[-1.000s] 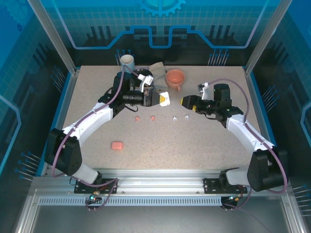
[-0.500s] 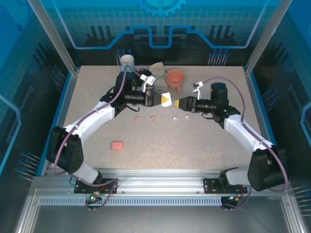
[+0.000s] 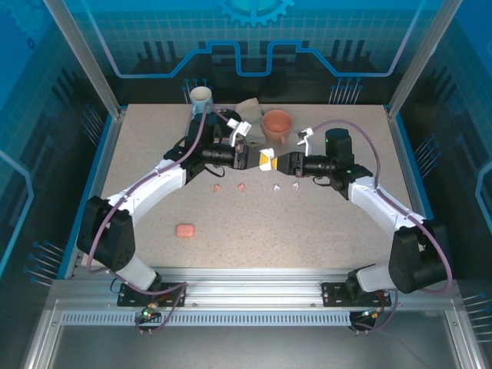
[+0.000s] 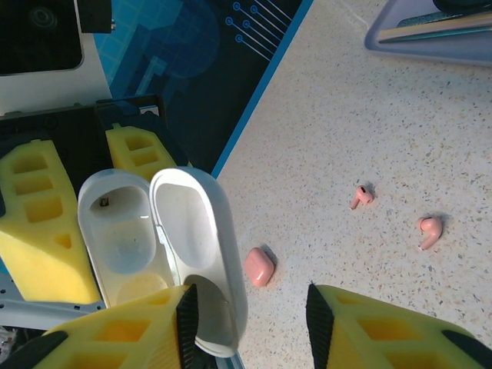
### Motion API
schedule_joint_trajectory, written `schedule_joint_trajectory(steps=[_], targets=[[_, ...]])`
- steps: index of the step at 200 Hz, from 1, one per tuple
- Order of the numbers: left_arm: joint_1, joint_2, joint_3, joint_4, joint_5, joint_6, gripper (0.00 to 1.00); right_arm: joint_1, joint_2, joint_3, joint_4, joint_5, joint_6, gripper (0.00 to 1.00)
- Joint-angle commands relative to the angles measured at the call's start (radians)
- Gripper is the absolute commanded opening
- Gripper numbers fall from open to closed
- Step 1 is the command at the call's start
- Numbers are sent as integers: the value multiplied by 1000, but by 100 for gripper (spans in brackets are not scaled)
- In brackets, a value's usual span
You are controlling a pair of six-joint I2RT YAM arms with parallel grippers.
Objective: Insert the wireless bluetooth earbuds into the charging case
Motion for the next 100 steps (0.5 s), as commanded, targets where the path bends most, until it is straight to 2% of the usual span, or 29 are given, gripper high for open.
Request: schedule_joint_trajectory(steps=[1,42,73,100], targets=[[-12,6,41,3,22,-2,2,17,19,36,29,-26,3,41],[-16,14,48,5,23,-5,2,19,28,38,29,-39,-3,24],[-17,18,48,8,20,-4,2,18,29,42,14,-50,-17,16],[-18,21,48,14,20,-9,3,17,31,56,-10,-50,-30,0]])
